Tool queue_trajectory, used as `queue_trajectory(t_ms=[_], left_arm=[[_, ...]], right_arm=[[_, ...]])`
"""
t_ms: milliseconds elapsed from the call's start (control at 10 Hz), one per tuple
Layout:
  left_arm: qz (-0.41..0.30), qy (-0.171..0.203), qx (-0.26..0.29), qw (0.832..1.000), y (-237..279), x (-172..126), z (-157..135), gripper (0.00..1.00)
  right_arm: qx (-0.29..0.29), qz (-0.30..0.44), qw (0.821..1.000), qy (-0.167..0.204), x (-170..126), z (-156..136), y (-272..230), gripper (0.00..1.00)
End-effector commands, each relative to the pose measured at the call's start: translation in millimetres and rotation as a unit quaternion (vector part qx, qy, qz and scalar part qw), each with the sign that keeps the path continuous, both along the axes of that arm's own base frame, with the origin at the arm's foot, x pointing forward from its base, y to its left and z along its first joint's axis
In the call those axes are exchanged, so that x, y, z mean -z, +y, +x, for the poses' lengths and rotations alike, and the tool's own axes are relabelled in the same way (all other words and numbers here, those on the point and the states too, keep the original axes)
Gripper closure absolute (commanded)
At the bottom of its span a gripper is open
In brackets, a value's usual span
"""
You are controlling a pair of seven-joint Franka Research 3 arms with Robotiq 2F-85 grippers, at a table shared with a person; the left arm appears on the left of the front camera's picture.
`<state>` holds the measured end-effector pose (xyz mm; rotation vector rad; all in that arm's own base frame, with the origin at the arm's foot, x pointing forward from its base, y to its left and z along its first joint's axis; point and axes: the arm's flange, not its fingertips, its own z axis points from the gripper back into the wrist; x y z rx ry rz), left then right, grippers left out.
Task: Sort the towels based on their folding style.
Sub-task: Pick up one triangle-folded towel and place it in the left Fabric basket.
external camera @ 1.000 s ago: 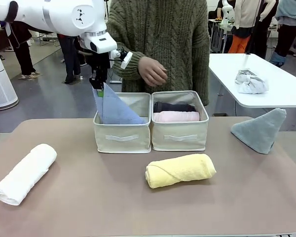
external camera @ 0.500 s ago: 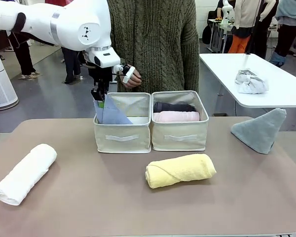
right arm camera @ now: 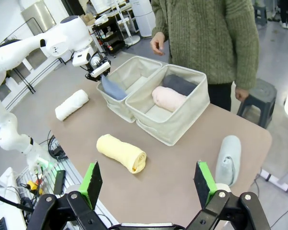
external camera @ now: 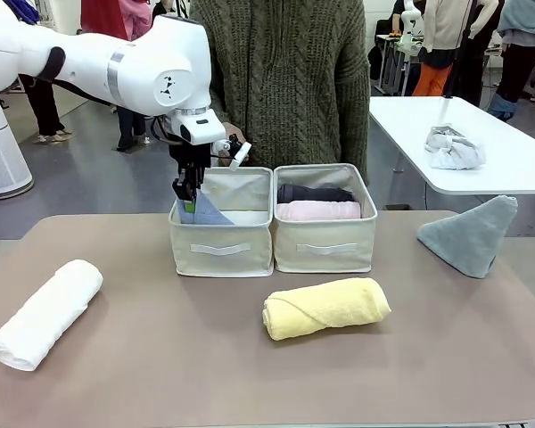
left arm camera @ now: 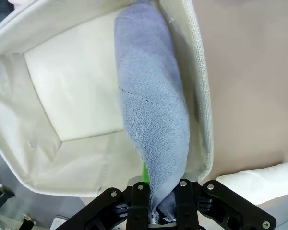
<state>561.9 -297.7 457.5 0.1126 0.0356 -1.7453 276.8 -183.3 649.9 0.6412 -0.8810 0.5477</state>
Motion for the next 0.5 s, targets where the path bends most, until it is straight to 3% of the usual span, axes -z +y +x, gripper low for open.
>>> queue_trajectory(t_ms=[0, 100, 200, 300, 400], left_arm=[[0.008, -0.005, -0.008, 1.0, -1.0, 4.2, -3.2, 0.83], [0.006, -0.005, -0.009, 1.0, -1.1, 3.1, -2.7, 0.58], [0.004, -0.006, -0.008, 1.0, -1.1, 1.4, -3.4, 0.24], [0.003, -0.005, -0.008, 1.0, -1.2, -0.2, -3.8, 0.0], [0.003, -0.003, -0.007, 1.0, -0.8, -0.6, -4.4, 0.21]], right_arm=[[-0.004, 0.003, 1.0, 0.001, 0.3, 0.9, -0.1, 0.0], [-0.004, 0.003, 1.0, 0.001, 0.3, 0.9, -0.1, 0.0], [-0.004, 0.003, 1.0, 0.001, 0.3, 0.9, -0.1, 0.0], [-0.004, 0.003, 1.0, 0.001, 0.3, 0.9, -0.1, 0.0], [-0.004, 0.003, 1.0, 0.001, 0.3, 0.9, -0.1, 0.0]])
